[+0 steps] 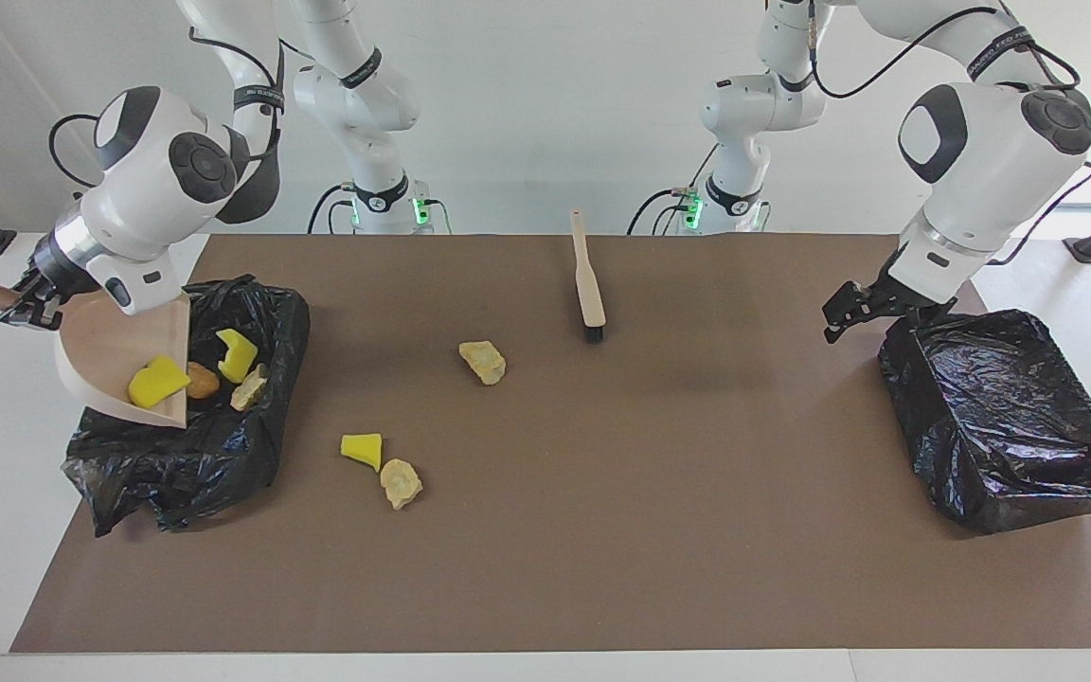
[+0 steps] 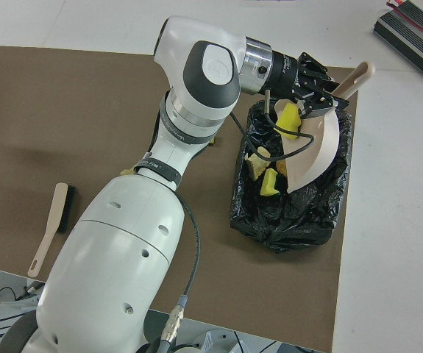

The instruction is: Sweep and dump trash in bin

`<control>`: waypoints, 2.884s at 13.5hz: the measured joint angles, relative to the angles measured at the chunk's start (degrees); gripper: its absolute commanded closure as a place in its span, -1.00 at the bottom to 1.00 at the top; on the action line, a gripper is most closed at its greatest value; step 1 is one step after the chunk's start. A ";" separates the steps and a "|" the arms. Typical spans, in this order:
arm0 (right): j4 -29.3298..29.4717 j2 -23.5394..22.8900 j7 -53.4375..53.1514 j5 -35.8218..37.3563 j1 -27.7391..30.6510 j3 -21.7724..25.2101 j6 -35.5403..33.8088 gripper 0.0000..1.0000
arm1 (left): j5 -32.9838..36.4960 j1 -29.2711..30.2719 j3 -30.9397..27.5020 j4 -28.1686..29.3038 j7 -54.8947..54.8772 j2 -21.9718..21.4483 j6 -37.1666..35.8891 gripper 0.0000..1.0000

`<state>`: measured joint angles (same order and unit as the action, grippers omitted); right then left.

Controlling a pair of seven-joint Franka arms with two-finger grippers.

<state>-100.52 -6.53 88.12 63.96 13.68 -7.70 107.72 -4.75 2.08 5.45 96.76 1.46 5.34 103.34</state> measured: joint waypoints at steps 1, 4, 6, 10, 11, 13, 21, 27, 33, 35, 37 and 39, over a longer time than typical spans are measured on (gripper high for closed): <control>-0.11 -0.01 -0.09 0.27 -0.60 -0.03 -0.67 1.00 | 0.00 0.00 -0.09 -0.69 0.00 -0.38 -1.51 -1.00; -0.89 -0.17 -2.52 1.93 -3.60 -0.19 -4.18 1.00 | 0.10 -0.06 -0.04 -4.18 -0.25 -1.83 -8.64 -1.00; -1.43 -0.19 -2.88 2.81 -3.65 -0.18 -4.29 1.00 | 0.18 -0.07 0.01 -4.56 -0.30 -4.01 -9.92 -1.00; -2.86 -0.21 -0.30 3.96 -2.69 0.05 -1.79 1.00 | 0.29 -0.21 0.04 -4.57 -0.36 -6.71 -11.43 -1.00; -3.00 -0.20 -0.06 4.61 -2.77 0.02 -1.72 1.00 | 0.58 -0.39 0.03 -4.56 -0.38 -6.84 -12.03 -1.00; -3.20 -0.20 0.23 7.01 -2.98 -0.12 -1.80 1.00 | 1.16 -2.71 -1.69 -4.60 -0.48 -7.38 -12.58 -1.00; 1.53 0.44 0.34 6.47 -8.57 -0.51 -13.62 1.00 | 1.44 -7.01 -6.40 -4.51 -4.99 -9.99 -16.05 -1.00; 11.98 2.45 -6.36 -17.60 -9.32 -1.71 -24.29 1.00 | 1.47 -7.01 -6.82 -3.46 -5.04 -10.18 -13.72 -1.00; 10.74 -0.33 -34.09 -42.52 -12.87 -3.21 -17.76 1.00 | 1.51 -6.97 -7.30 -0.41 -5.63 -11.73 -11.45 -1.00; 10.40 -3.24 -42.58 -46.15 -16.73 -3.39 -13.74 1.00 | 1.52 -6.93 -7.35 -0.37 -5.63 -11.80 -11.43 -1.00; 10.31 -7.25 -52.56 -47.21 -20.96 -3.54 -9.02 1.00 | 1.53 -6.87 -7.58 -0.42 -5.63 -11.82 -11.44 -1.00; 10.41 -11.32 -60.77 -50.96 -23.49 -3.57 -6.13 1.00 | 1.54 -6.86 -8.00 -0.69 -5.63 -11.75 -11.69 -1.00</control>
<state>-90.11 -17.85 27.35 13.00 -9.81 -11.27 101.59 -3.20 -4.78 -2.56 96.07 -4.17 -6.41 91.65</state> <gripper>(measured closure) 0.678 0.000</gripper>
